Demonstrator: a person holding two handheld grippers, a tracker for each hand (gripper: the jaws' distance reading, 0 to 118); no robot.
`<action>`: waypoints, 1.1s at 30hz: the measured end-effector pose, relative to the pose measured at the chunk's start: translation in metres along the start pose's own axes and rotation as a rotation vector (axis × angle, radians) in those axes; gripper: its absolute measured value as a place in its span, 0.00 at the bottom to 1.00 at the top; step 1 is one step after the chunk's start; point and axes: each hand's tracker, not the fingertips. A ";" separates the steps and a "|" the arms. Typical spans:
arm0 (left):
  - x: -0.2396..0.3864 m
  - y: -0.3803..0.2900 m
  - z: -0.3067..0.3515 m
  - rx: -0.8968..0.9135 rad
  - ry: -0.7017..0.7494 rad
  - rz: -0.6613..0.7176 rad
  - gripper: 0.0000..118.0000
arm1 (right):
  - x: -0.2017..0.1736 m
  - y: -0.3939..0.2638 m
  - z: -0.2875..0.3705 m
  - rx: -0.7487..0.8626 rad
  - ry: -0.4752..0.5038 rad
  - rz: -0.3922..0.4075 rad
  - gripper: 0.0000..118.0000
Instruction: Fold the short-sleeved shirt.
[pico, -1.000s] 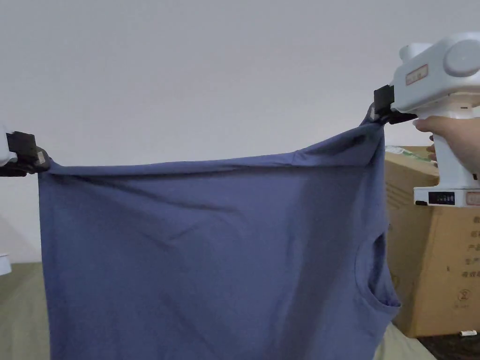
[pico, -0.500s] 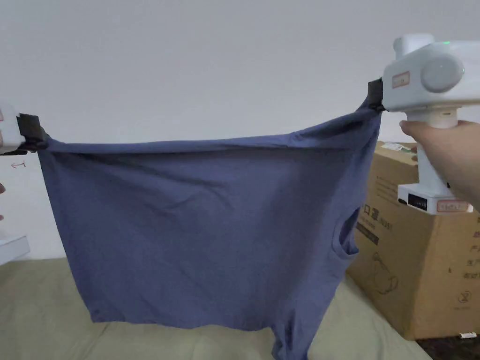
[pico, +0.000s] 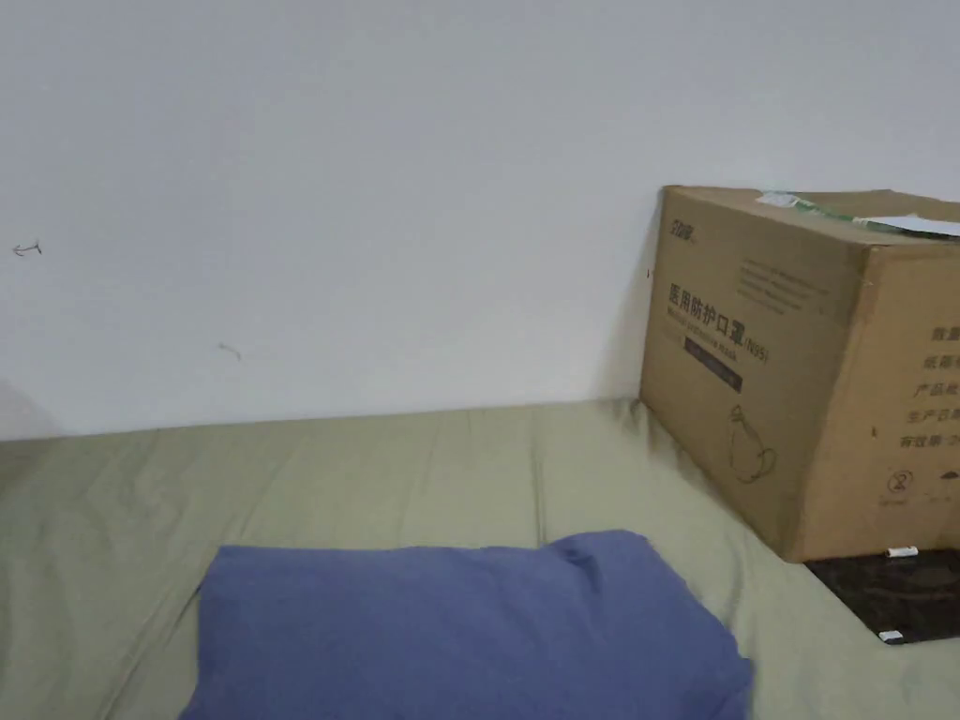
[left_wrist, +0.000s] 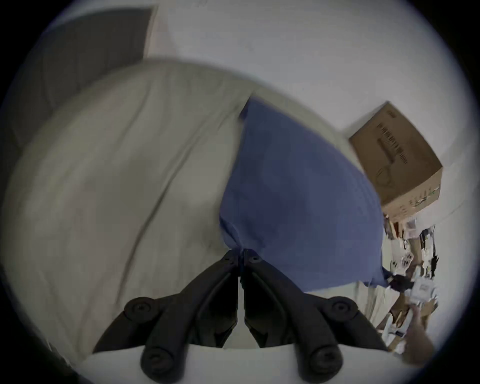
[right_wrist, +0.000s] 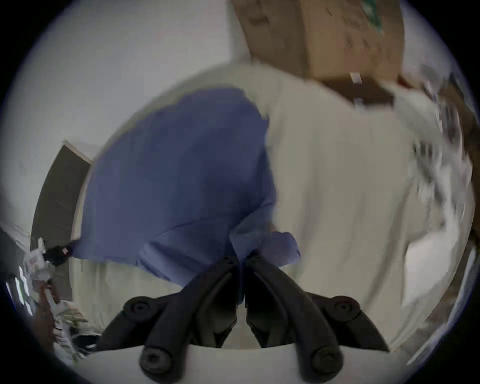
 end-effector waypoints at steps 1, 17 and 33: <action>-0.014 -0.012 0.001 -0.015 0.002 0.020 0.01 | 0.012 -0.015 0.002 -0.008 0.024 -0.022 0.02; -0.061 -0.121 0.076 -0.084 -0.066 0.008 0.01 | 0.046 -0.087 0.060 -0.080 0.075 -0.099 0.02; -0.004 -0.121 0.157 0.214 -0.123 -0.195 0.99 | -0.019 -0.097 0.151 0.255 0.092 0.051 0.97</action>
